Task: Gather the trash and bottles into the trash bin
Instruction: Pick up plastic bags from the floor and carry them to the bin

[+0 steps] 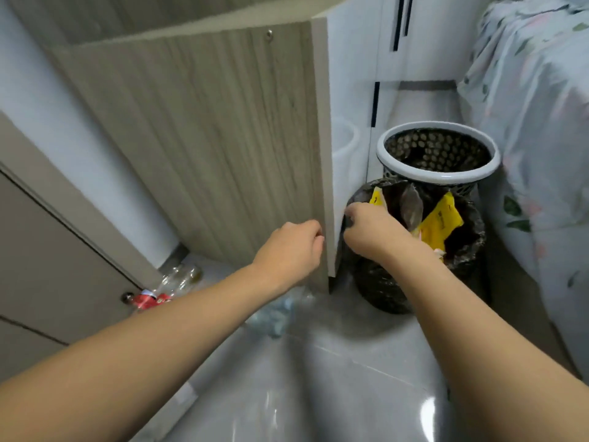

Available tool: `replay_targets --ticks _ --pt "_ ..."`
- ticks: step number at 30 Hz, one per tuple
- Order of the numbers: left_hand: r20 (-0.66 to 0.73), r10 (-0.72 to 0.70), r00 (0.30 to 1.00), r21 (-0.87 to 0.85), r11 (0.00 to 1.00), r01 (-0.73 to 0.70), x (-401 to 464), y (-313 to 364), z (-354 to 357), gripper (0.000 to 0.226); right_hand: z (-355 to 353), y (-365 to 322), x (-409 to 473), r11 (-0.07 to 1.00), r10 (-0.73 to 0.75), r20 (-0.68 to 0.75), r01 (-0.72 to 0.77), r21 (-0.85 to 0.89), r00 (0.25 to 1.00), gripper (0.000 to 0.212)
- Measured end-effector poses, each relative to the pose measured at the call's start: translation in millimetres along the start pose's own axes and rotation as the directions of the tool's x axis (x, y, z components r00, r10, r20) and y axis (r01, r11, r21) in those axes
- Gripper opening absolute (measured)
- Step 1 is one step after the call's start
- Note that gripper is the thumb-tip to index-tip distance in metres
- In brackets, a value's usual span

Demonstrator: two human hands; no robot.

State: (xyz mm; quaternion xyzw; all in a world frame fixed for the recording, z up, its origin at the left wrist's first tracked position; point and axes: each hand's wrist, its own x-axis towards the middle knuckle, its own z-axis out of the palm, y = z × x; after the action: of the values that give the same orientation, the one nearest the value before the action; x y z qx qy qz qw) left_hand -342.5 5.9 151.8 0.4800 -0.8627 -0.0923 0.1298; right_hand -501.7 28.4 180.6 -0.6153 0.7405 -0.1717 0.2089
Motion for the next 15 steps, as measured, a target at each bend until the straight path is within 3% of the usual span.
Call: replay_targets --ticks 7,15 --pt "0.041 -0.239 0.97 0.095 0.967 0.234 -86 -123 -5 0.023 103 -82 -28 0.958 -0.159 0.257 0.212 -0.193 0.953 0.027" --pt "0.129 -0.39 0.912 0.089 0.92 0.381 -172 -237 15 0.021 228 -118 -60 0.914 -0.179 0.518 0.337 -0.228 0.837 0.042"
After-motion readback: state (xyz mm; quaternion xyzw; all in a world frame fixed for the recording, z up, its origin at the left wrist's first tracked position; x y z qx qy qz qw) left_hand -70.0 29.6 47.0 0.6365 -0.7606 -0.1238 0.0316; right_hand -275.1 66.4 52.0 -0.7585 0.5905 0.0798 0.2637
